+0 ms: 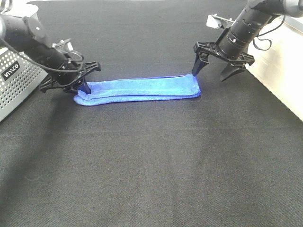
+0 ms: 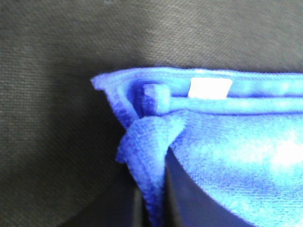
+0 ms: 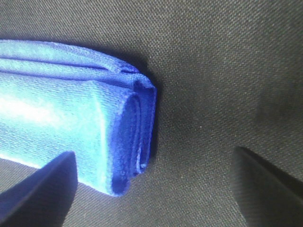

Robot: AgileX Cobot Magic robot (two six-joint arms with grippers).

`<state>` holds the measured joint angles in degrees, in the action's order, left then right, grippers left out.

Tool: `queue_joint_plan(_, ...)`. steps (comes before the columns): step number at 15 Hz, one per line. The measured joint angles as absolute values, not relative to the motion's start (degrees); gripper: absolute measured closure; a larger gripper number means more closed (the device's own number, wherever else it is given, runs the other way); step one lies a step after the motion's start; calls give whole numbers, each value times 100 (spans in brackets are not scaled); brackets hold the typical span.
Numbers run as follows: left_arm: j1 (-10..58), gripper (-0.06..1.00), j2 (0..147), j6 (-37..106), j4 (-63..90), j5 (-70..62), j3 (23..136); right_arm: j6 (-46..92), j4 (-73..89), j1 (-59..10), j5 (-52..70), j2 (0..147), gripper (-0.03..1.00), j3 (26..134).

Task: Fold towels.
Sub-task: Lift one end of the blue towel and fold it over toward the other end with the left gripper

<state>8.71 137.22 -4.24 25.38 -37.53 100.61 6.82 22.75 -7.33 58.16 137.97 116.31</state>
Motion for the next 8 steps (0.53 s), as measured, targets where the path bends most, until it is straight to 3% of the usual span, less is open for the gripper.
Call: queue_joint_plan(8, 922, 89, 12725, -1369, 556, -5271, 10623, 682, 2183, -733, 6136, 13797, 15, 11631)
